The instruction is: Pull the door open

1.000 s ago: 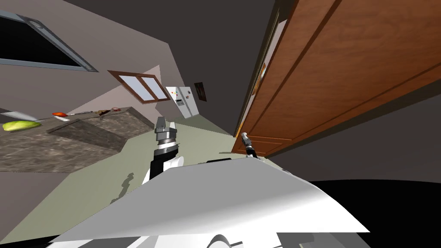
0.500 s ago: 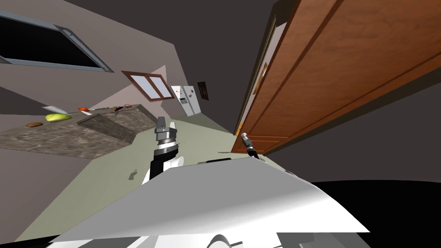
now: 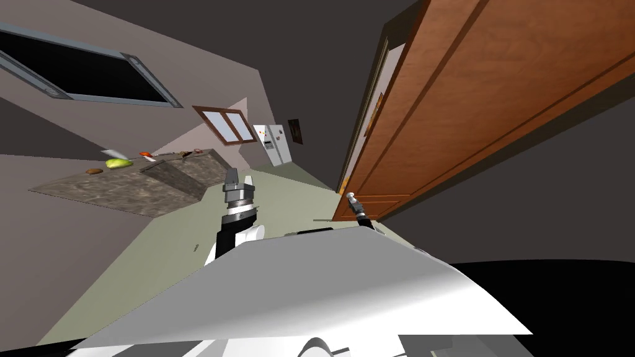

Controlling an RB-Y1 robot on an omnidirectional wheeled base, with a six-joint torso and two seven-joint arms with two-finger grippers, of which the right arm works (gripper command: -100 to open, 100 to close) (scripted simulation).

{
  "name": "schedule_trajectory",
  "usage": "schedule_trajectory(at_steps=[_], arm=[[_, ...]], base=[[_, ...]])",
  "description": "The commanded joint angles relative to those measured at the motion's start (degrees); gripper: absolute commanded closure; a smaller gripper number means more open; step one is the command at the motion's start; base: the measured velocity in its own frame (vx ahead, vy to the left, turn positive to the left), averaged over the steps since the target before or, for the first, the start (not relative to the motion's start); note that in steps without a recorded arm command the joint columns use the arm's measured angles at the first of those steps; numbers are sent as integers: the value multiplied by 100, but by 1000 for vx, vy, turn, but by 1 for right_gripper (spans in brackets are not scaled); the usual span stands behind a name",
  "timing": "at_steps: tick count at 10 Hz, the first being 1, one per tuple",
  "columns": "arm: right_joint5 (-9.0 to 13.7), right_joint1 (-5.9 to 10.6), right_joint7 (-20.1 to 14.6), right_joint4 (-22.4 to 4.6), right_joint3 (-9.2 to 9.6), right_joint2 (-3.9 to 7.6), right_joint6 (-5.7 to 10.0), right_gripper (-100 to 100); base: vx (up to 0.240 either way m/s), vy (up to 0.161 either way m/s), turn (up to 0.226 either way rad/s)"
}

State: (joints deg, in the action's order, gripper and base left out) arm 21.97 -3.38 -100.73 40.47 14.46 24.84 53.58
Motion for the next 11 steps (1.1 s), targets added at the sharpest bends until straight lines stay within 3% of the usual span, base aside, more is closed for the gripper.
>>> schedule_trajectory(at_steps=[1, 5, 8, 9, 10, 11], arm=[[-57, -54, -116, -17, 83, 77, 137, 100], [-201, -217, -413, -63, 300, 294, 474, 100], [-269, -295, -554, -85, 403, 396, 633, 100], [-259, -234, -521, -146, 384, 357, 623, 100], [-297, -294, -600, -202, 448, 406, 767, 100], [-305, -310, -621, -218, 462, 423, 809, 100]], base=[[-211, -84, 153], [-196, -40, 97], [-172, -64, 77], [-75, -36, 28], [-97, -46, 121], [-142, -67, 145]])
